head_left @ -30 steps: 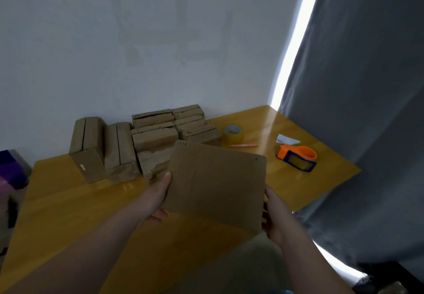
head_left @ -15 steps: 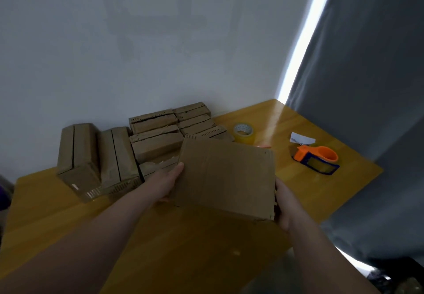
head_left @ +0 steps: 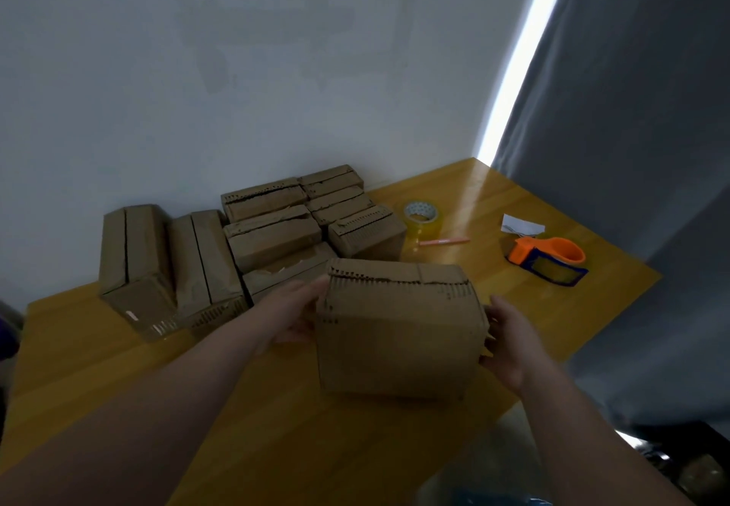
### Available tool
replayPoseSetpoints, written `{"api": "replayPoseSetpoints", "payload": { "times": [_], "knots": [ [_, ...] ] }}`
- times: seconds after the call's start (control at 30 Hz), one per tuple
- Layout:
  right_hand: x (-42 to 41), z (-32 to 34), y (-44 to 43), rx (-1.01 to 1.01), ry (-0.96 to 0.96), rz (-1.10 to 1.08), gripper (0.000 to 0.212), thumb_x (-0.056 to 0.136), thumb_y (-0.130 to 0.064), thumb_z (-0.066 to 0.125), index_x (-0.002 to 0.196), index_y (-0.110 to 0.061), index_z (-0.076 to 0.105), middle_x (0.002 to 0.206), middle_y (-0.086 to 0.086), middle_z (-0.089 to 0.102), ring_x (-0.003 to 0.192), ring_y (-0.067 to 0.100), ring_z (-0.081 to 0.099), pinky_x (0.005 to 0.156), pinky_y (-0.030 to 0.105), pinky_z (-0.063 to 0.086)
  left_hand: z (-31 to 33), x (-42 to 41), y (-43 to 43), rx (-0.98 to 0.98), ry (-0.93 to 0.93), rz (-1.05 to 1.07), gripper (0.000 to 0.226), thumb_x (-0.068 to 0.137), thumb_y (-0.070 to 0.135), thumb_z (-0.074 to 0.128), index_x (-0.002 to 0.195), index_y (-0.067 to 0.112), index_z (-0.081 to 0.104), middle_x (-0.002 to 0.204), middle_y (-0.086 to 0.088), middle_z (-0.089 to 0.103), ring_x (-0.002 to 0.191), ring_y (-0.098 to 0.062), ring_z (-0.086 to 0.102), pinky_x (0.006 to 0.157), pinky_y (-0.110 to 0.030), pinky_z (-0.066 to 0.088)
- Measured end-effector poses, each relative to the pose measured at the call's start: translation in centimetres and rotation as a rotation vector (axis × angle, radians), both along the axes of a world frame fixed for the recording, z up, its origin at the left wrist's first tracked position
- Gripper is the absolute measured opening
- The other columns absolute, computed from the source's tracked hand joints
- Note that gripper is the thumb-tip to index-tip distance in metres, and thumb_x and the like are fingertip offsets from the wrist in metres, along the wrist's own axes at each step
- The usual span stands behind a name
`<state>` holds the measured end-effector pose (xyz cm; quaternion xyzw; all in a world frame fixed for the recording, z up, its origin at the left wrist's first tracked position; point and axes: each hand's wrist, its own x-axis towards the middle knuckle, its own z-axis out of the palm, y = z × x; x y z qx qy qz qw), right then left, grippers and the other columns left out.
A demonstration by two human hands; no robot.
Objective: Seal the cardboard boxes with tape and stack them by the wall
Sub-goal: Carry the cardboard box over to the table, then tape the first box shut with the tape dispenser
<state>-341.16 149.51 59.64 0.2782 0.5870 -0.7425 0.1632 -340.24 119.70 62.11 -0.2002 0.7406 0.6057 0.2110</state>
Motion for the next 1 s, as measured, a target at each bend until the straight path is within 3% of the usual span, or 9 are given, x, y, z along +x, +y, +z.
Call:
{"api": "replayPoseSetpoints", "payload": {
  "times": [0.1, 0.27, 0.4, 0.53, 0.63, 0.7, 0.73, 0.83, 1.0],
  "knots": [
    [0.0, 0.1, -0.4, 0.112, -0.006, 0.088, 0.035, 0.093, -0.049, 0.053, 0.111, -0.019, 0.055, 0.109, 0.0, 0.057, 0.104, 0.023, 0.051, 0.092, 0.048, 0.042, -0.5, -0.5, 0.4, -0.169, 0.017, -0.057, 0.042, 0.09, 0.031, 0.064, 0.125, 0.014, 0.049, 0.108, -0.004, 0.055, 0.098, -0.024, 0.058, 0.083, -0.037, 0.055],
    [-0.3, 0.1, -0.8, 0.233, 0.058, 0.136, 0.026, 0.094, -0.021, 0.06, 0.119, -0.016, 0.053, 0.112, 0.003, 0.059, 0.094, 0.019, 0.056, 0.07, 0.037, 0.046, -0.7, -1.2, 0.1, -0.339, -0.001, -0.209, 0.051, 0.087, 0.022, 0.069, 0.131, 0.016, 0.042, 0.125, -0.007, 0.048, 0.105, -0.026, 0.057, 0.079, -0.036, 0.057],
    [-0.9, 0.3, -1.2, 0.247, 0.081, 0.135, 0.03, 0.093, -0.006, 0.059, 0.121, -0.016, 0.053, 0.107, -0.002, 0.058, 0.092, 0.018, 0.057, 0.064, 0.033, 0.043, 0.0, -1.4, 0.1, -0.432, 0.029, -0.292, 0.068, 0.088, 0.021, 0.068, 0.142, 0.025, 0.028, 0.129, -0.007, 0.05, 0.094, -0.02, 0.062, 0.07, -0.029, 0.058],
    [-1.9, 0.3, -1.3, 0.318, 0.1, 0.144, 0.035, 0.09, 0.004, 0.057, 0.117, -0.016, 0.052, 0.118, 0.002, 0.055, 0.098, 0.024, 0.057, 0.064, 0.034, 0.045, 0.8, -1.6, 0.2, -0.512, 0.089, -0.456, 0.08, 0.088, 0.021, 0.067, 0.15, 0.036, 0.018, 0.138, -0.007, 0.045, 0.093, -0.016, 0.058, 0.056, -0.017, 0.049],
    [-2.4, 0.4, -1.4, 0.403, 0.116, 0.179, 0.038, 0.088, 0.0, 0.06, 0.12, -0.018, 0.05, 0.121, 0.003, 0.055, 0.103, 0.028, 0.058, 0.072, 0.039, 0.049, 1.4, -1.6, 0.6, -0.609, 0.109, -0.538, 0.071, 0.09, 0.024, 0.065, 0.148, 0.037, 0.025, 0.147, -0.003, 0.035, 0.108, -0.018, 0.054, 0.076, -0.023, 0.053],
    [-2.6, 0.4, -1.5, 0.407, 0.119, 0.179, 0.037, 0.088, -0.013, 0.066, 0.12, -0.019, 0.05, 0.117, 0.004, 0.057, 0.1, 0.028, 0.06, 0.076, 0.041, 0.052, 1.6, -1.5, 1.0, -0.693, 0.15, -0.586, 0.066, 0.091, 0.028, 0.064, 0.147, 0.035, 0.029, 0.149, -0.002, 0.034, 0.124, -0.022, 0.047, 0.098, -0.033, 0.047],
    [-2.6, 0.5, -1.7, 0.414, 0.121, 0.17, 0.035, 0.088, -0.021, 0.068, 0.118, -0.019, 0.05, 0.114, 0.004, 0.057, 0.098, 0.027, 0.06, 0.075, 0.041, 0.052, 1.6, -1.5, 1.2, -0.725, 0.164, -0.607, 0.065, 0.091, 0.029, 0.063, 0.146, 0.034, 0.03, 0.149, -0.002, 0.035, 0.128, -0.023, 0.043, 0.102, -0.033, 0.042],
    [-2.7, 0.3, -2.0, 0.493, 0.148, 0.131, 0.031, 0.088, -0.034, 0.068, 0.111, -0.02, 0.052, 0.104, -0.001, 0.057, 0.096, 0.023, 0.059, 0.079, 0.042, 0.053, 1.4, -1.5, 1.6, -0.782, 0.191, -0.642, 0.061, 0.091, 0.032, 0.064, 0.144, 0.031, 0.033, 0.148, -0.001, 0.038, 0.129, -0.022, 0.042, 0.1, -0.031, 0.04],
    [-3.1, -0.4, -1.8, 0.624, 0.18, 0.112, 0.017, 0.088, -0.021, 0.069, 0.097, -0.022, 0.055, 0.093, -0.006, 0.055, 0.093, 0.022, 0.058, 0.08, 0.041, 0.051, 1.3, -1.6, 1.7, -0.815, 0.197, -0.678, 0.06, 0.087, 0.038, 0.067, 0.14, 0.03, 0.038, 0.14, 0.001, 0.045, 0.121, -0.02, 0.048, 0.095, -0.03, 0.043]
  ]
}}
